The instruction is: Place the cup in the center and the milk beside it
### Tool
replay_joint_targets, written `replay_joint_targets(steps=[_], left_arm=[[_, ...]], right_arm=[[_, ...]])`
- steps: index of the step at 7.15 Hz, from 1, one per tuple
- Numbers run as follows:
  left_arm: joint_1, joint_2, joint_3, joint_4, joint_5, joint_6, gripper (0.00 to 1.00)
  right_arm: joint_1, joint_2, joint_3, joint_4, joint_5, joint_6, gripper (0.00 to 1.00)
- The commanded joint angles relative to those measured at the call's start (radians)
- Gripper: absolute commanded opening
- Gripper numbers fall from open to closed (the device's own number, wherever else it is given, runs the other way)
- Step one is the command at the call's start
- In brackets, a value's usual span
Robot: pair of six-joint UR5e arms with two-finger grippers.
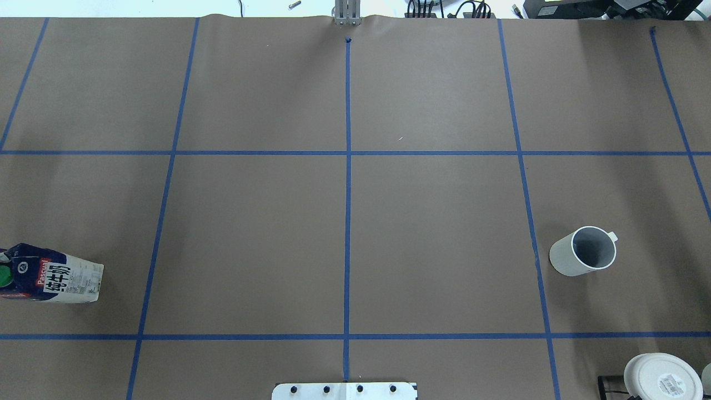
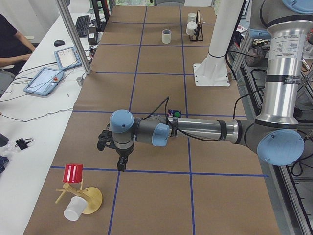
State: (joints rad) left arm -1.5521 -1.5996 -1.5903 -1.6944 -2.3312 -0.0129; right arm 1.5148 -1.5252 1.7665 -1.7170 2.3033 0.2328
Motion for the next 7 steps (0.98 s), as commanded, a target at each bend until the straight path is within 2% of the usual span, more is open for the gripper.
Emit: replay_joint_targets(steps=[1,2,3,4,7], left_arm=[[0.000,0.010,-0.005,-0.017,-0.002,0.007,0.99],[0.001,0.026,-0.002,-0.046,-0.002,0.005,0.99],[0.001,0.032,0.000,-0.065,-0.002,0.004,0.99],[0.001,0.033,0.000,-0.065,-0.003,0.005,0.99],[0.000,0.033,-0.004,-0.065,-0.004,0.005,0.99]], right_arm=[[-0.120,0.066,0.030,0.044,0.057,-0.003,1.00],[-0.169,0.051,0.034,0.188,0.118,0.003,1.00],[-0.232,0.036,0.050,0.291,0.123,0.064,1.00],[-0.284,0.027,0.085,0.316,0.125,0.154,1.00],[-0.425,-0.102,0.186,0.347,0.114,0.284,1.00]])
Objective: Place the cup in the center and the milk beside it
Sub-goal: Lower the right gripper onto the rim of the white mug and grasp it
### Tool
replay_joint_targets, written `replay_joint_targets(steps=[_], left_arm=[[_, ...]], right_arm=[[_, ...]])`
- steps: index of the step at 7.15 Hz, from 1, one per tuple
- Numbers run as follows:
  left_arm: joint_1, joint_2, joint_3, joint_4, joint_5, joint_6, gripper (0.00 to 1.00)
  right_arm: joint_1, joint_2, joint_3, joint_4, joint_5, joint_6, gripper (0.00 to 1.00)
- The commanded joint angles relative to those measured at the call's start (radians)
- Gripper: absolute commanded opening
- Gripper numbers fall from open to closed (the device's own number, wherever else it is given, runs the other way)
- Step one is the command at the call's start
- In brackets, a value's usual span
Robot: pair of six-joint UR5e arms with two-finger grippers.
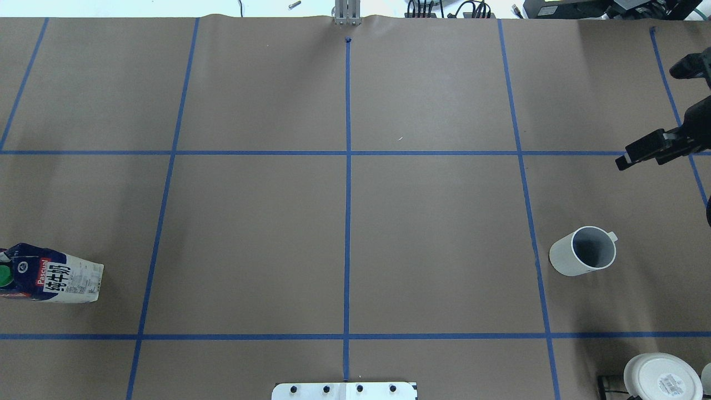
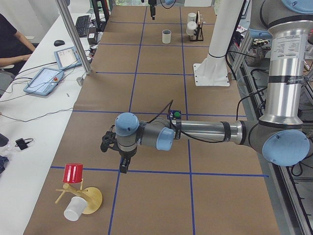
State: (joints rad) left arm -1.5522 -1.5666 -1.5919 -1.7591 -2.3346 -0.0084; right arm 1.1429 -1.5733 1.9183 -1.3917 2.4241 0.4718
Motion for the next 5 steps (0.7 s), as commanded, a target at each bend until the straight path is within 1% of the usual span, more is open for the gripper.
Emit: replay_joint_targets(steps=[1,2,3,4,5], left_arm=[[0.000,0.000,-0.002,0.000,0.000,0.001,0.99],[0.000,0.000,-0.003,-0.002,-0.002,-0.001,0.99],[-0.002,0.002,-0.002,0.000,-0.018,0.001,0.99],[0.000,0.009,0.000,-0.002,-0.040,0.001,0.99],[0.000,0.014,-0.003,-0.002,-0.041,0.001,0.99]], right_arm=[[-0.084,-0.089,0.033,0.066,-0.014,0.057,1.00],[-0.122,-0.109,0.033,0.103,-0.052,0.133,1.00],[-0.190,-0.126,0.028,0.144,-0.104,0.233,1.00],[-0.222,-0.161,0.028,0.184,-0.135,0.266,1.00],[-0.233,-0.183,0.025,0.192,-0.135,0.266,1.00]])
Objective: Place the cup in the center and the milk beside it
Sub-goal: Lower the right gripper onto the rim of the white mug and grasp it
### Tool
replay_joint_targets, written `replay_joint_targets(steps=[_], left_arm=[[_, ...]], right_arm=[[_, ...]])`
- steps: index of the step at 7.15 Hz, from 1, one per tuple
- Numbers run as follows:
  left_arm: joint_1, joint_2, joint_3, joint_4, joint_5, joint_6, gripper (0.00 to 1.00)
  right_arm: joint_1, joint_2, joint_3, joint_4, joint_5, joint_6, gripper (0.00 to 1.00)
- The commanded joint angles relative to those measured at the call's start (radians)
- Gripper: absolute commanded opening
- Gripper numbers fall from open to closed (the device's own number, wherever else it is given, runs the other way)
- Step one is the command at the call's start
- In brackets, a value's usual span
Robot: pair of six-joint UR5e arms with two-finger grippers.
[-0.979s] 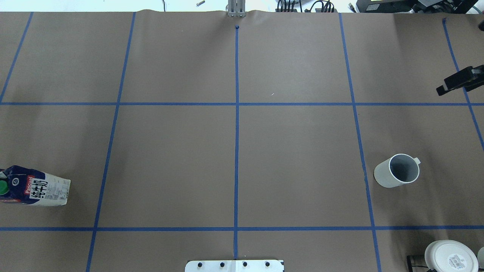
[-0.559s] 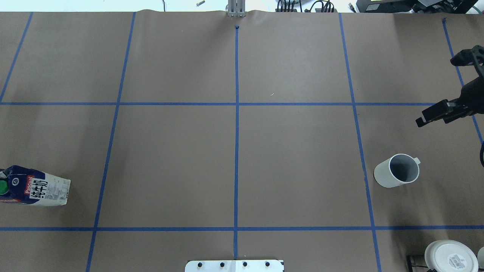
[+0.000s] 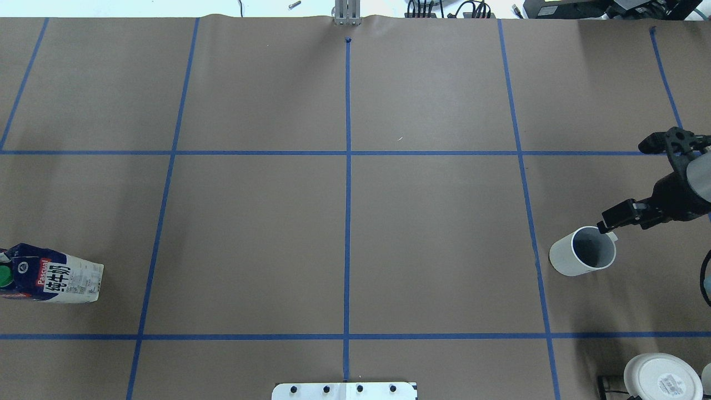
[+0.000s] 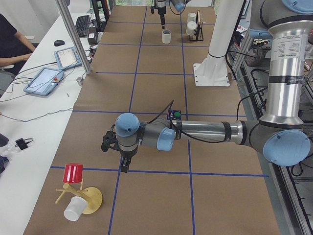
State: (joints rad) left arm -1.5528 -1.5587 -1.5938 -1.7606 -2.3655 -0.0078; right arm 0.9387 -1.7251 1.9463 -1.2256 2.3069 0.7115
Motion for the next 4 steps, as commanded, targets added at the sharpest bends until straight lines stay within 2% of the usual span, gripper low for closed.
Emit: replay_joint_targets(steps=[1,4], left_arm=[[0.000,0.006,-0.002,0.000,-0.011,0.000,0.99],[0.000,0.006,0.002,0.000,-0.011,0.002,0.99]], right_arm=[[-0.038,-0.036,-0.019,0.026,-0.018,0.026,1.00],[-0.090,-0.027,-0.035,0.026,-0.018,0.029,1.00]])
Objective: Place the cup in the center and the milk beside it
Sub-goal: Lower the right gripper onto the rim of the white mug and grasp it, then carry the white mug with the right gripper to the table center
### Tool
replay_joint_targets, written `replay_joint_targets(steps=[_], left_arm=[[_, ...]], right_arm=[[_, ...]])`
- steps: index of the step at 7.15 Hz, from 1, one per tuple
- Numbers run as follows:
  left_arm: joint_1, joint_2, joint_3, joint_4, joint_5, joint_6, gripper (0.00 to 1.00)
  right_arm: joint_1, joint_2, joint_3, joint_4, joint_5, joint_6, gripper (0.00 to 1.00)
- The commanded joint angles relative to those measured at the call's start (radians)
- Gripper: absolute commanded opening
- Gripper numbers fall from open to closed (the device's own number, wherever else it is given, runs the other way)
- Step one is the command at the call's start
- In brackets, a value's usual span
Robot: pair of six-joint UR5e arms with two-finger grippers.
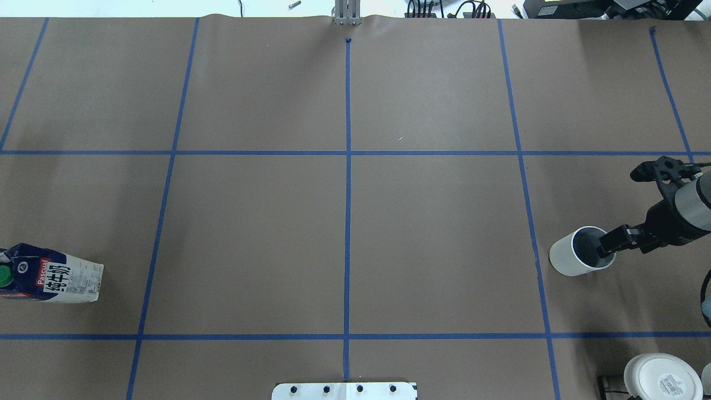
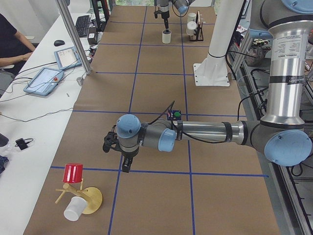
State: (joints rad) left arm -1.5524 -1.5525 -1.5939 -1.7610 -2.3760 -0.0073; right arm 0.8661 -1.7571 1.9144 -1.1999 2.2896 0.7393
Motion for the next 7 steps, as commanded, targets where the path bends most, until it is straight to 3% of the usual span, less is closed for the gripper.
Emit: replay_joint_targets(steps=[1,3,4,5,7], left_arm=[[0.000,0.000,0.002,0.000,0.000,0.000,0.99],[0.000,0.002,0.005,0.000,0.000,0.001,0.99],[0.000,0.002,0.006,0.000,0.000,0.000,0.99],[0.000,0.002,0.008,0.000,0.000,0.000,0.99],[0.000,0.002,0.008,0.000,-0.002,0.000,0.99]], right_arm=[[-0.021,0.010,-0.003,0.000,0.001,0.002,1.00],[-0.035,0.016,-0.003,0.003,0.002,0.030,0.95],[-0.050,0.051,-0.003,0.003,0.001,0.129,0.23],[-0.070,0.071,-0.002,0.008,-0.001,0.144,0.00],[-0.065,0.074,0.012,0.014,0.001,0.153,0.00]])
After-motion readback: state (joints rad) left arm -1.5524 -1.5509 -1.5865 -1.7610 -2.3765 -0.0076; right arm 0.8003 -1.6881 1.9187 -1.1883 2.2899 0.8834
